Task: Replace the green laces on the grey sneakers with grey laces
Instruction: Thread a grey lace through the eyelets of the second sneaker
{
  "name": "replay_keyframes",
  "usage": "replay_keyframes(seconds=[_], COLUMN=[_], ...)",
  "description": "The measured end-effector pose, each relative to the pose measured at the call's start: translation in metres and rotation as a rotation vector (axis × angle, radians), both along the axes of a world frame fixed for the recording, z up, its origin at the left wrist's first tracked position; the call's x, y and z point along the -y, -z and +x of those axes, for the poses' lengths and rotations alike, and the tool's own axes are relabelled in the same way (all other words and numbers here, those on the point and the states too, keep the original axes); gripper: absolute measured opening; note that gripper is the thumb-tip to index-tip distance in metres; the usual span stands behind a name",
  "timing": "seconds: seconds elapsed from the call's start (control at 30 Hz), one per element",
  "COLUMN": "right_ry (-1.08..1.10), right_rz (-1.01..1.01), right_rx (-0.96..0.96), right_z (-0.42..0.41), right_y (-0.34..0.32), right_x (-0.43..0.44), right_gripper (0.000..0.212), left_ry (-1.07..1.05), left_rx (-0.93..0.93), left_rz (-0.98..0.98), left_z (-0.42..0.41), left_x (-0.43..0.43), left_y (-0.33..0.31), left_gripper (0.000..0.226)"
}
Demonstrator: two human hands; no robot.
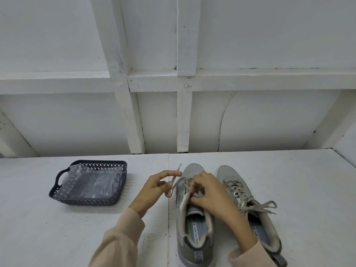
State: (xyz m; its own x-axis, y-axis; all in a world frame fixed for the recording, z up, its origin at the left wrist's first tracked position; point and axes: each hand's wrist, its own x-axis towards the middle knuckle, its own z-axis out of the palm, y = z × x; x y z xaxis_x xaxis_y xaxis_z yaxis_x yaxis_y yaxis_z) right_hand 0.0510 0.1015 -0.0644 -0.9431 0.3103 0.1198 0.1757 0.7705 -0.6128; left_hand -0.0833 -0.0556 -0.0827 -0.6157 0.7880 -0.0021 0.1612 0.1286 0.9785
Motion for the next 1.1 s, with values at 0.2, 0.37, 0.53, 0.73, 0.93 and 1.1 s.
replay_keyframes(seconds=[0.2, 0.37, 0.53, 0.73, 0.93, 1.1], right_ry=[0.059, 0.091, 0.111, 0.119, 0.125, 0.126], right_rz=[-0.108, -0.269, -0.287, -0.327, -0.319, -0.344], right_rx=[-0.060, -0.088, -0.097, -0.118, -0.130, -0.148], right_z=[0.003, 0.004, 0.003, 0.004, 0.004, 0.004], right_y=[0.014, 0.020, 0.022, 0.025, 0.026, 0.028], right_x=[-0.002, -0.003, -0.002, -0.002, -0.002, -0.002], right_gripper=[0.015, 0.030, 0.032, 0.034, 0.032, 0.030], left_ry=[-0.056, 0.021, 0.025, 0.069, 0.060, 0.086], left_rx=[0.065, 0.142, 0.128, 0.072, -0.099, -0.187], left_rz=[0.085, 0.072, -0.004, -0.042, -0.102, -0.162], left_z=[0.008, 0.006, 0.006, 0.009, 0.009, 0.008], left_x=[-0.007, -0.001, 0.002, 0.000, 0.001, 0.003], left_y=[0.003, 0.006, 0.009, 0.007, 0.004, -0.002], left_gripper=[0.013, 0.025, 0.018, 0.007, 0.015, 0.006])
